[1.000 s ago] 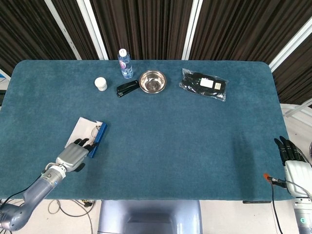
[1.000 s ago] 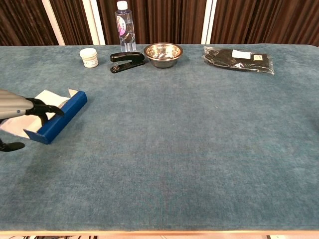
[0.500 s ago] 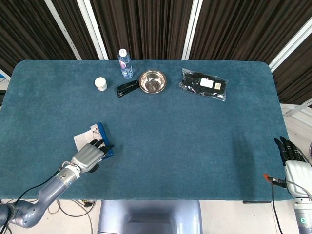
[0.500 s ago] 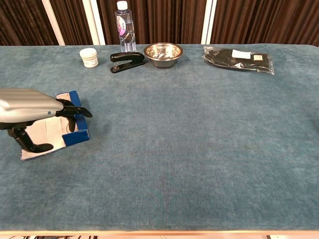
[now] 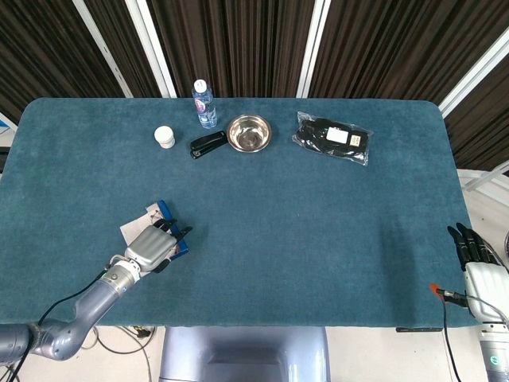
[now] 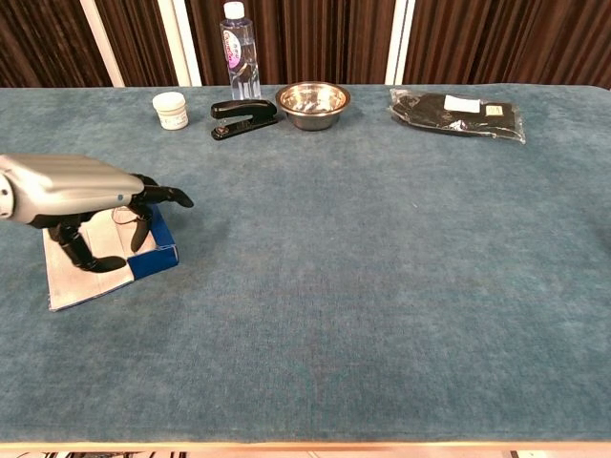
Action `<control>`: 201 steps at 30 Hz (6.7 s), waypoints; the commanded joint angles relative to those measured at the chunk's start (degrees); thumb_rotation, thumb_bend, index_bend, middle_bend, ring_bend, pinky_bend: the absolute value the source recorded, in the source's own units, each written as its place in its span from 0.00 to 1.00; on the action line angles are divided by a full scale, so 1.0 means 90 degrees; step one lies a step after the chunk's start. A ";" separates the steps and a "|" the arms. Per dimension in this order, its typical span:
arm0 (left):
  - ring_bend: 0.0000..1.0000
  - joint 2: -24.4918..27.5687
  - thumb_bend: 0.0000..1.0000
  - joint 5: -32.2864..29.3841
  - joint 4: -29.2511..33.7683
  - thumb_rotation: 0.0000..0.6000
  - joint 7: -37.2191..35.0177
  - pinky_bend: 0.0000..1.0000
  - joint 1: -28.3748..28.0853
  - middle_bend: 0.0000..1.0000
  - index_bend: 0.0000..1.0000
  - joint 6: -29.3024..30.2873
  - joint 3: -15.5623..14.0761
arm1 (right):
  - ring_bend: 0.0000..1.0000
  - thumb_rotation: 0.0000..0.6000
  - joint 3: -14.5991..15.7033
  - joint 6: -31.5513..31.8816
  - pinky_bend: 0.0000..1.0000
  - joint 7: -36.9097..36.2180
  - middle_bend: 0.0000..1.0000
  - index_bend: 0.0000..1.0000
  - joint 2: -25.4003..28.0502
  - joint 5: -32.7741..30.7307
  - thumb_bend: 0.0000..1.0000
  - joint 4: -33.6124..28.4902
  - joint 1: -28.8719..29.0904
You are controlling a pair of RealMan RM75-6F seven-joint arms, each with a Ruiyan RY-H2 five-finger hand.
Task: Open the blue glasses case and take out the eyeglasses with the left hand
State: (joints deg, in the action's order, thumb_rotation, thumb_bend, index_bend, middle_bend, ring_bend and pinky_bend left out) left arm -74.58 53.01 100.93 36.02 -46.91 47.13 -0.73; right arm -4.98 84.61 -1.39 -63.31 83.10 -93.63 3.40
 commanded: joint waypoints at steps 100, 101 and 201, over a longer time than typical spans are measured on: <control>0.04 -0.1725 0.31 -0.1012 -0.2401 1.00 0.0414 0.13 -0.0760 0.15 0.03 0.0720 0.0714 | 0.00 1.00 -0.0023 -0.0163 0.24 -0.0177 0.00 0.00 0.0069 -0.0182 0.13 -0.0096 0.0009; 0.04 -0.1734 0.31 -0.1029 -0.2428 1.00 0.0424 0.13 -0.0761 0.15 0.03 0.0723 0.0720 | 0.00 1.00 -0.0024 -0.0166 0.24 -0.0180 0.00 0.00 0.0071 -0.0185 0.14 -0.0098 0.0009; 0.10 -0.1661 0.38 -0.0285 -0.2985 1.00 -0.0450 0.13 -0.0552 0.51 0.14 0.0224 0.0812 | 0.00 1.00 -0.0050 -0.0185 0.24 -0.0201 0.00 0.00 0.0092 -0.0241 0.14 -0.0145 0.0012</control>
State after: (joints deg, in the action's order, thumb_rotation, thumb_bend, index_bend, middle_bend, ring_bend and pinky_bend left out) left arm -89.65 50.34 73.94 31.88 -51.87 49.04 6.57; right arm -5.43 82.94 -3.20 -62.49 80.93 -94.93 3.50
